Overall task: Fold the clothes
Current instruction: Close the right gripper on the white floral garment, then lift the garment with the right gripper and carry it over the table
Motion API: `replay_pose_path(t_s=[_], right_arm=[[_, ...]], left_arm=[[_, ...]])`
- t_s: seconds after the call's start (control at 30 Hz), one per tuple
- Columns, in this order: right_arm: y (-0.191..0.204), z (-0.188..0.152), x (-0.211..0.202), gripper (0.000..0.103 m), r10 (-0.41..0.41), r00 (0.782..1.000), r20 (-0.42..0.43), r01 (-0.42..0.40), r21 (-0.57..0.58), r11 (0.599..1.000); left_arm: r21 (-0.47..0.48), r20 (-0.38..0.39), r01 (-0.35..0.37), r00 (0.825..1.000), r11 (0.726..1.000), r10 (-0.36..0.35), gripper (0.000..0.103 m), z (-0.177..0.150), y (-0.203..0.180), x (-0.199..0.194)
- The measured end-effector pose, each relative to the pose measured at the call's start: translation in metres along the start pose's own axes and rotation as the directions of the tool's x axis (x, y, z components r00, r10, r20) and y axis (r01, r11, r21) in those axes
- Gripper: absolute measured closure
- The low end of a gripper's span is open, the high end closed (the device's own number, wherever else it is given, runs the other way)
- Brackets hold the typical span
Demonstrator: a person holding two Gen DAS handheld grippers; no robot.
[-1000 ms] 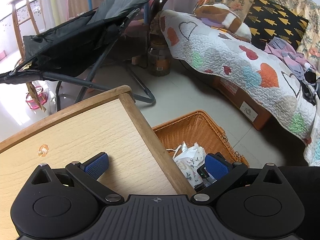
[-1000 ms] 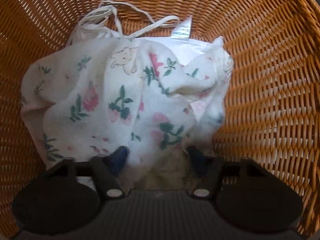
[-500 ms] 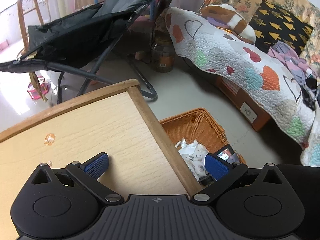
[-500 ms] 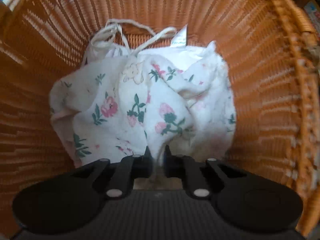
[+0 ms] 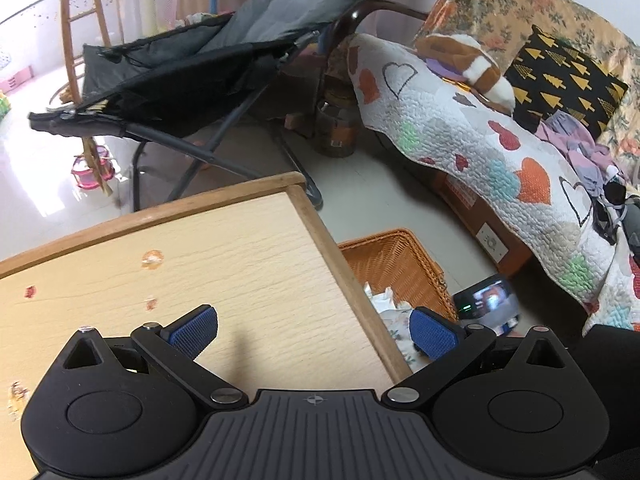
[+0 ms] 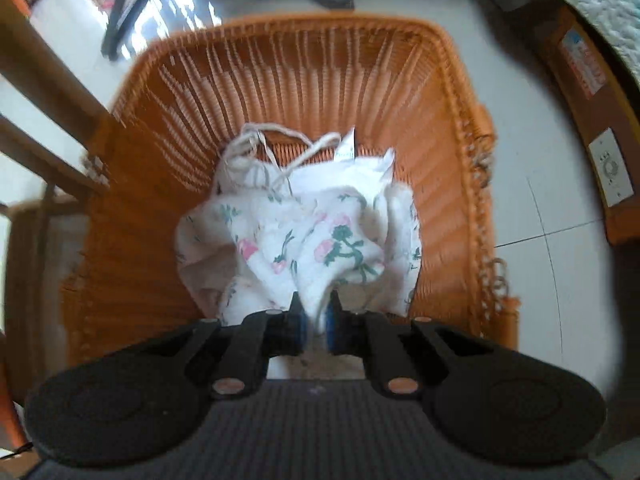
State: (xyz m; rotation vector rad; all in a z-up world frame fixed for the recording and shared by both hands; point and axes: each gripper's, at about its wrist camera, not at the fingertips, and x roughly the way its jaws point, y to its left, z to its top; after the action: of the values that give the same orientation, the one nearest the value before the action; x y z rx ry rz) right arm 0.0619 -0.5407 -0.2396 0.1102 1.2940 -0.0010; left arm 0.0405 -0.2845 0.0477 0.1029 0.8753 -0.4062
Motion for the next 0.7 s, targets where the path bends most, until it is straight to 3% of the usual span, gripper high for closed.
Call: replay_pose_path(t_s=[0.23,0.43,0.7], right_arm=[[0.006,0.003,-0.062,0.093,0.004,0.997,0.071,-0.003,-0.014,1.0],[0.015,0.004,-0.117,0.093,0.048,0.989,0.141,-0.046,-0.019,0.999],[0.026,0.002,-0.203,0.093,0.075,0.961,0.266,-0.066,-0.045,0.997]], left_arm=[[-0.023,0.008,0.009,1.0,1.0,-0.009,0.0,-0.008,0.006,-0.034],[-0.103,0.031,0.044,0.999,0.994,-0.041,0.0,-0.017,0.015,-0.062],[-0.068,0.038,0.068,0.997,0.995,-0.065,0.0,-0.031,0.008,-0.092]])
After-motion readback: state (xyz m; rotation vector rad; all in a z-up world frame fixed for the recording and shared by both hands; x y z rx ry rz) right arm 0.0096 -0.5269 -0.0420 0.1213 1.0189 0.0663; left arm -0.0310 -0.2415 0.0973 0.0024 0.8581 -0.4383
